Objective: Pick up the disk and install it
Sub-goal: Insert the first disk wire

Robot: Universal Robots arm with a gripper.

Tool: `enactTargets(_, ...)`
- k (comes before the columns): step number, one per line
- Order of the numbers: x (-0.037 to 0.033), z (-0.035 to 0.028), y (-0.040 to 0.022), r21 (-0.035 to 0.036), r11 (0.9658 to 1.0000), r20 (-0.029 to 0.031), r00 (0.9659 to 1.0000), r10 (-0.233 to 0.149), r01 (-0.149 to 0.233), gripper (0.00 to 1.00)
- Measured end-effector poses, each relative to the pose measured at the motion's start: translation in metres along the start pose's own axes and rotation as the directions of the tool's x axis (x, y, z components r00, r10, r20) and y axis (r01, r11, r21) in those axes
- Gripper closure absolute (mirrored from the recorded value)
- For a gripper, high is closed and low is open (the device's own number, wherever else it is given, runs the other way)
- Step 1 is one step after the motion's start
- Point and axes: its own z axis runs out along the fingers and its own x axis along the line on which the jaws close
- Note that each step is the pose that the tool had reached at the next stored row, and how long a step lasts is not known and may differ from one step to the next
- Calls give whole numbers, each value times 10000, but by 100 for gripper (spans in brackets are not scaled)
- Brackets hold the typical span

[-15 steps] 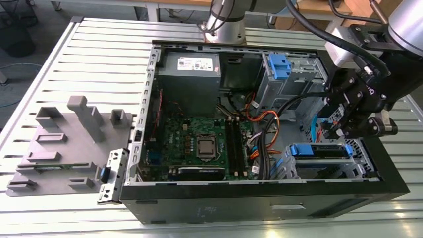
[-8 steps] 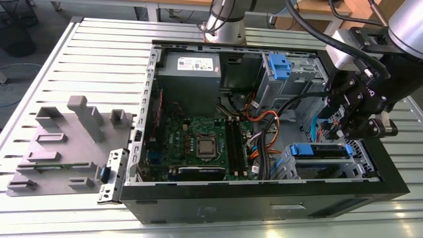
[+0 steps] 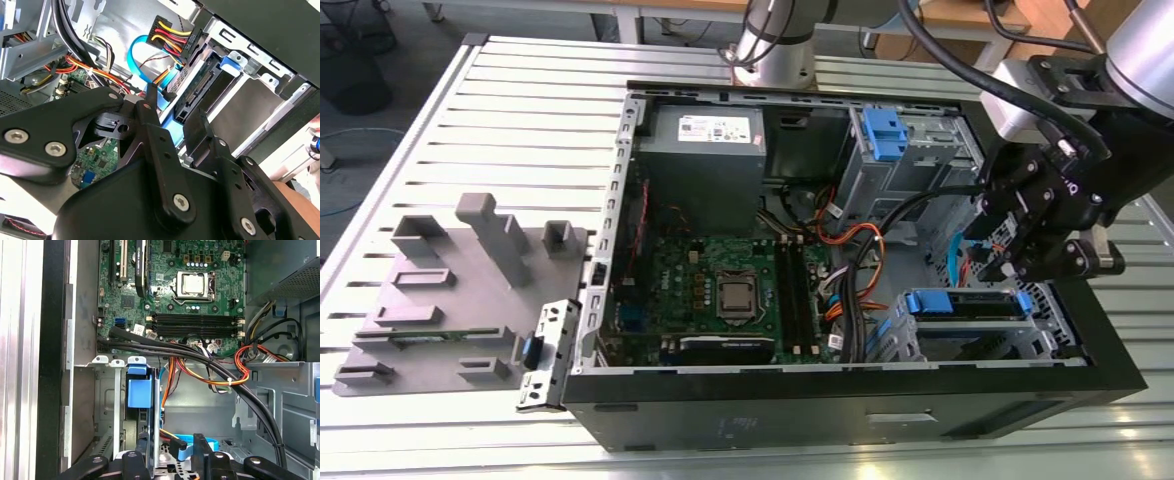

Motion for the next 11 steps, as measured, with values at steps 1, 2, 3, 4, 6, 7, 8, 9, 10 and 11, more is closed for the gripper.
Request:
enactTargets(1,0,0,-1,0,10000,1,10000,-1,1,52)
enactTargets(2,0,0,-1,0,10000,0,10000,-1,1,52)
enactTargets(3,0,0,-1,0,10000,1,10000,-1,1,52)
enactTargets(4,0,0,-2,0,10000,1,10000,-1,1,52)
enactTargets(6,0,0,-2,0,10000,1,10000,-1,1,60)
enactTargets(7,0,0,-2,0,10000,0,10000,-1,1,60)
enactTargets(8,0,0,-3,0,10000,0,10000,-1,1,65)
enactTargets(9,0,0,-3,0,10000,1,10000,-1,1,71)
enactTargets(10,0,0,-3,0,10000,1,10000,-1,1,71)
enactTargets(11,0,0,-4,0,10000,1,10000,-1,1,77)
